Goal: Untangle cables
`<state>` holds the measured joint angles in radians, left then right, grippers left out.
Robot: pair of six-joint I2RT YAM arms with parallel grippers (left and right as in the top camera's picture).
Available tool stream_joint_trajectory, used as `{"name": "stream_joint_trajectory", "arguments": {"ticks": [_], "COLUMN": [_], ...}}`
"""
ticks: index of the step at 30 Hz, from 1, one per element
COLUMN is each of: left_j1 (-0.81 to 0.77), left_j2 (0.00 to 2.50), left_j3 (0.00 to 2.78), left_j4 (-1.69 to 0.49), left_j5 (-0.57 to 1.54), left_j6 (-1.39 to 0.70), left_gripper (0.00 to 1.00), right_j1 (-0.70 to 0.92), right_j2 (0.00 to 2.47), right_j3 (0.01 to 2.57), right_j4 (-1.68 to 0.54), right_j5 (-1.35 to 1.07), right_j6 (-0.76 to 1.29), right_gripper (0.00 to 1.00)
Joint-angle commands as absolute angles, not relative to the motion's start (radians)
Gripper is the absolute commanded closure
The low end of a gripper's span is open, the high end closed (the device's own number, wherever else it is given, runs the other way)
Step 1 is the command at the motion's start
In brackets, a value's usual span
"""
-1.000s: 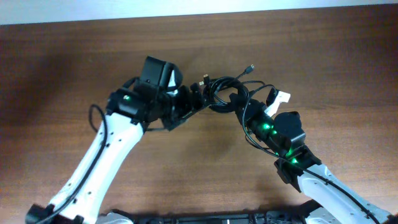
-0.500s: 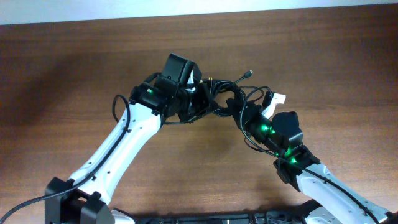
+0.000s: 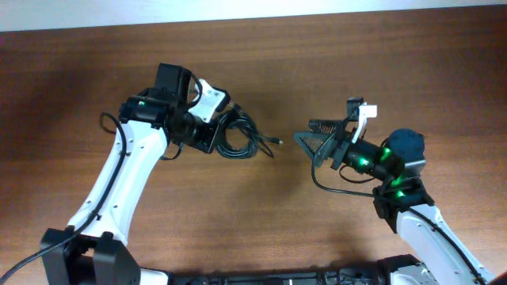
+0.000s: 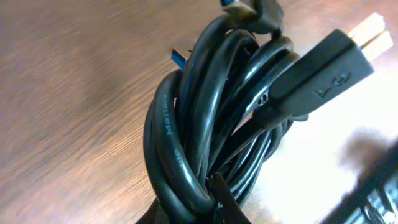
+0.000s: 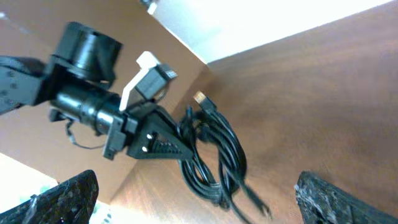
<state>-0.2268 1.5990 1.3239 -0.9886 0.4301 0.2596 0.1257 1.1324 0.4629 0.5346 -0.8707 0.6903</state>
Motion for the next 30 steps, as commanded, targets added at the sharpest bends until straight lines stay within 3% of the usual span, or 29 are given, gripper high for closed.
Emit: {"name": "stream_joint_trajectory", "arguments": {"ticks": [1, 4, 7, 9, 12, 14, 16, 18, 20, 22, 27, 30], "left_j1": [-0.228, -0.228, -0.228, -0.229, -0.269, -0.306, -0.342, -0.368, -0.371, -0.369, -0.356, -0.341], "left_j2": [1.572, 1.572, 1.572, 1.572, 1.572, 1.572, 1.572, 1.572, 1.572, 1.572, 1.572, 1.572], "left_j3": [1.323, 1.323, 1.323, 1.323, 1.323, 1.323, 1.323, 1.323, 1.323, 1.323, 1.323, 1.323], "left_j4": [-0.986, -0.985, -0.986, -0.987, -1.002, -1.009, -1.016, -1.027, -1.027, -1.022, -0.965, -0.863], "left_j5": [0.689, 0.737, 0.815, 0.823, 0.823, 0.819, 0.794, 0.785, 0.785, 0.767, 0.706, 0.706], "left_j6": [0.437, 0.437, 0.436, 0.436, 0.437, 0.437, 0.442, 0.444, 0.444, 0.443, 0.422, 0.348], "left_gripper": [1.00, 1.00, 1.00, 1.00, 1.00, 1.00, 1.00, 1.00, 1.00, 1.00, 1.00, 1.00], "right_j1": [0.132, 0.204, 0.311, 0.396, 0.498, 0.509, 0.509, 0.509, 0.510, 0.510, 0.510, 0.510], "right_j2": [1.120, 1.120, 1.120, 1.120, 1.121, 1.121, 1.121, 1.121, 1.121, 1.121, 1.121, 1.121], "right_j3": [0.581, 0.698, 0.726, 0.726, 0.726, 0.726, 0.726, 0.726, 0.726, 0.726, 0.726, 0.726], "right_j4": [0.334, -0.029, -0.107, -0.097, -0.086, -0.075, -0.048, -0.040, -0.054, -0.065, -0.202, -0.176], "right_j5": [-0.898, -0.722, -0.559, -0.482, -0.326, -0.275, -0.276, -0.276, -0.289, -0.379, -0.552, -0.863], "right_j6": [0.483, 0.257, 0.178, 0.133, 0.101, 0.101, 0.101, 0.101, 0.106, 0.112, 0.112, 0.139], "right_gripper": [0.01, 0.01, 0.01, 0.10, 0.37, 0.41, 0.44, 0.55, 0.79, 0.95, 0.96, 0.96]}}
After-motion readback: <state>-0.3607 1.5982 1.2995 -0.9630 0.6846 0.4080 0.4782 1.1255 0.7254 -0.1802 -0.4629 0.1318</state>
